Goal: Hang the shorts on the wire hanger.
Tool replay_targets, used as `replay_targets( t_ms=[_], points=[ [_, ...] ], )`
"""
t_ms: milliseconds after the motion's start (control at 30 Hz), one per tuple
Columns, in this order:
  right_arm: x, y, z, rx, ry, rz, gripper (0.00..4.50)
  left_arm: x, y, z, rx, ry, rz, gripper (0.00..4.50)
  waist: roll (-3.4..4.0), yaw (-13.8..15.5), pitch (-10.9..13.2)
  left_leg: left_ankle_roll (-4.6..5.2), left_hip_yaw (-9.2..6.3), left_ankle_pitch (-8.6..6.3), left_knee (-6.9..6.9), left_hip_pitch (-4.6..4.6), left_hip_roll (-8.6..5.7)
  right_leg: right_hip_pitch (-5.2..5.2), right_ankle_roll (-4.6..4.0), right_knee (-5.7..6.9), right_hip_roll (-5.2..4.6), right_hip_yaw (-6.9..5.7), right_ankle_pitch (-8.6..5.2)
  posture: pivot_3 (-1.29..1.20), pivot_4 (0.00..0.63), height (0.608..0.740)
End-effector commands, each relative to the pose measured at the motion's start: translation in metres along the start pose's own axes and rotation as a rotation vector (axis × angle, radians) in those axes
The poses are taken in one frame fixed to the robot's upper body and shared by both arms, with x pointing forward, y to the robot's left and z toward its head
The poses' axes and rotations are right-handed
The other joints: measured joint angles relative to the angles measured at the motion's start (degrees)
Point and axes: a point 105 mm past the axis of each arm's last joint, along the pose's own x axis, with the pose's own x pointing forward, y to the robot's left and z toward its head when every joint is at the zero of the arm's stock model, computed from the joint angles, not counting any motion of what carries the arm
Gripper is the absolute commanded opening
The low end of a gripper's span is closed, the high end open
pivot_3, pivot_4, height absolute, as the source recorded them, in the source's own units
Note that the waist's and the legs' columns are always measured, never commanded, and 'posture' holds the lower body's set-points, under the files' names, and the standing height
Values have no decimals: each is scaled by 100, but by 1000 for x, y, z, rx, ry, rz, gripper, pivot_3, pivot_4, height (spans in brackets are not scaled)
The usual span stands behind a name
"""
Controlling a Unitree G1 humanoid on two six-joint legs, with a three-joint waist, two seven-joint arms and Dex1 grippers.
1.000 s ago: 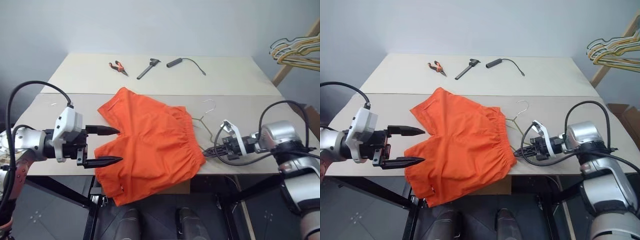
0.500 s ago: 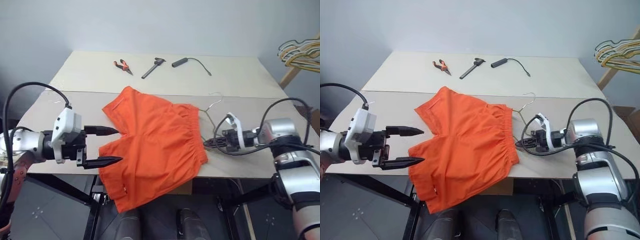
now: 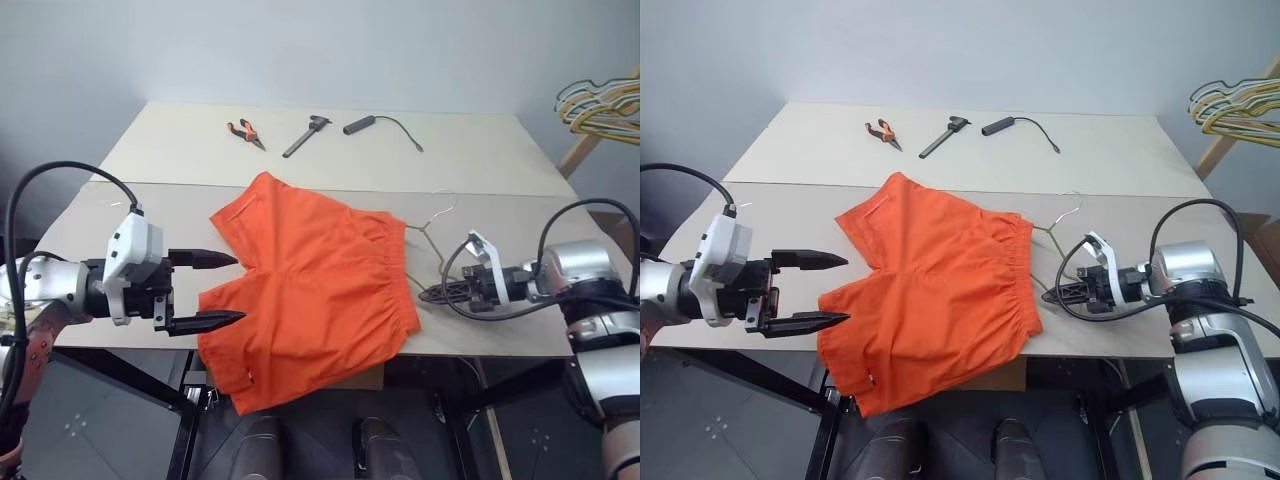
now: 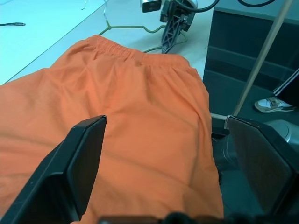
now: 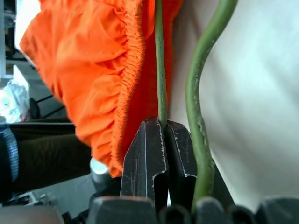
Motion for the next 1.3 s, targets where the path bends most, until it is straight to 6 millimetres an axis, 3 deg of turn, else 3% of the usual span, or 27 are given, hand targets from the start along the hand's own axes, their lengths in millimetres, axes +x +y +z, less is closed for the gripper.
replay_targets(
  t_ms=[33,467,700,800,967,1100,1300],
  points=[
    [-5,4,7,-16,-39,10,0,-1,-1,9,55,-10,1,4476,0,-6,0,0,1,0,0,0,0,0,0,-1,0,1,1,89,76,740],
    [-14,-1,14,-36,-80,-29,0,-1,-3,8,57,-4,-10,4476,0,-14,-10,-1,1,1,0,1,-1,0,0,5,1,0,2,84,61,740],
    [-23,13,29,-162,-112,-68,0,1,1,11,73,-7,-30,4476,3,-21,-14,-5,1,3,0,1,-1,-1,0,7,1,1,3,59,52,740],
    [-28,26,44,-369,-140,-160,0,2,3,13,92,-2,-44,4476,3,-26,-15,-6,1,4,0,1,-1,-2,0,7,0,1,2,40,46,740],
    [-29,65,63,-705,-143,-261,0,0,20,24,162,12,-61,4476,13,-82,-36,-11,1,6,0,1,0,-5,1,12,2,-1,3,1,35,740],
    [-25,97,78,-937,-153,-320,0,-4,47,37,247,22,-21,4476,14,-166,-75,-14,2,8,1,0,-1,-2,3,10,0,-2,4,-32,31,740],
    [-10,122,77,-1195,-64,-387,0,-9,83,63,376,21,29,4476,7,-319,-131,-14,4,8,1,0,-1,-2,4,9,-2,-3,4,-65,27,740]
  ],
)
